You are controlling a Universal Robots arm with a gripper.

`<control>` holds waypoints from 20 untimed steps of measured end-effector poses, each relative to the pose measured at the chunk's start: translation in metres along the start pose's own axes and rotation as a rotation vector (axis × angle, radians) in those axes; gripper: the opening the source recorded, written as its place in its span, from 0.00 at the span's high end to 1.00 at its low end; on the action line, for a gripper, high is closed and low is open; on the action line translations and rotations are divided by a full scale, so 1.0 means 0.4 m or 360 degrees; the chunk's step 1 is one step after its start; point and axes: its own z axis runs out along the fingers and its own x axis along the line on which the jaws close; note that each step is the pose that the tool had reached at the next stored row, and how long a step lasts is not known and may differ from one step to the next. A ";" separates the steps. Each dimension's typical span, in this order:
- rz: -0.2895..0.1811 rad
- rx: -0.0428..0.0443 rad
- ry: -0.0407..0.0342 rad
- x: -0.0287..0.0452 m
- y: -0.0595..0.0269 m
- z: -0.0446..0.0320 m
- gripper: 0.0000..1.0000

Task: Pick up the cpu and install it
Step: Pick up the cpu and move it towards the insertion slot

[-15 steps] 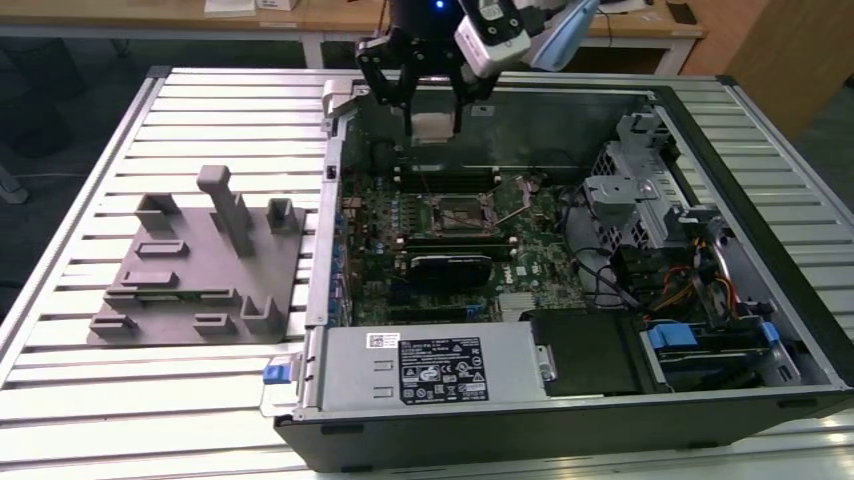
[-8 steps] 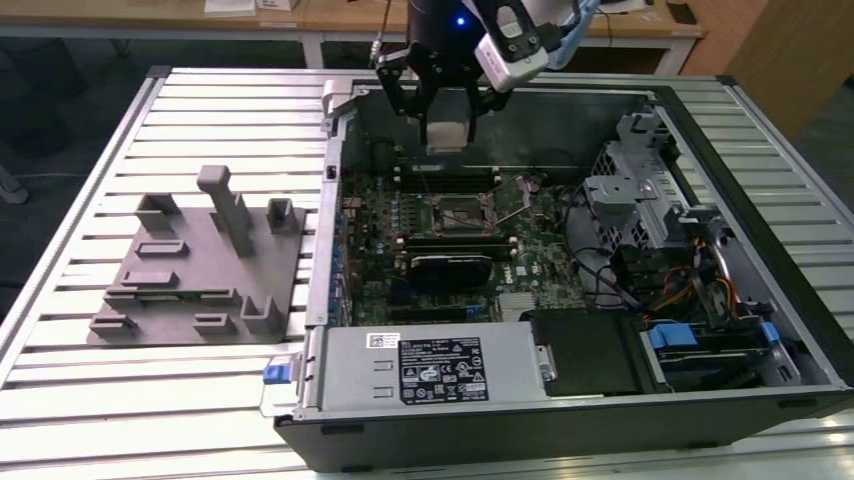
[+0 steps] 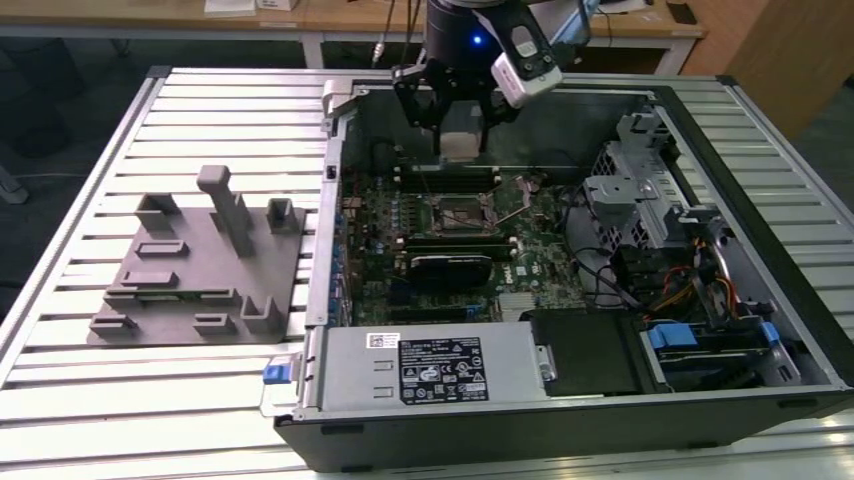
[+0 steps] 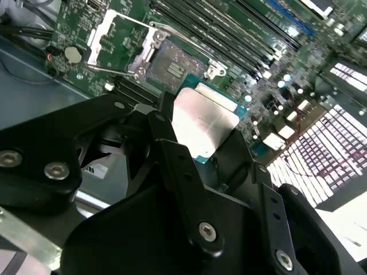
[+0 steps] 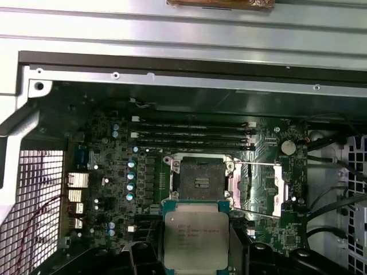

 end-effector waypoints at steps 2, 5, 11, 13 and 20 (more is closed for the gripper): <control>0.0001 0.0000 0.0000 -0.007 -0.001 0.009 0.46; 0.0002 0.0000 0.0000 -0.017 -0.002 0.023 0.46; 0.0003 0.0000 0.0000 -0.027 -0.004 0.051 0.46; 0.0003 0.0000 0.0000 -0.027 -0.004 0.060 0.46; 0.0004 0.0000 0.0001 -0.028 -0.007 0.092 0.46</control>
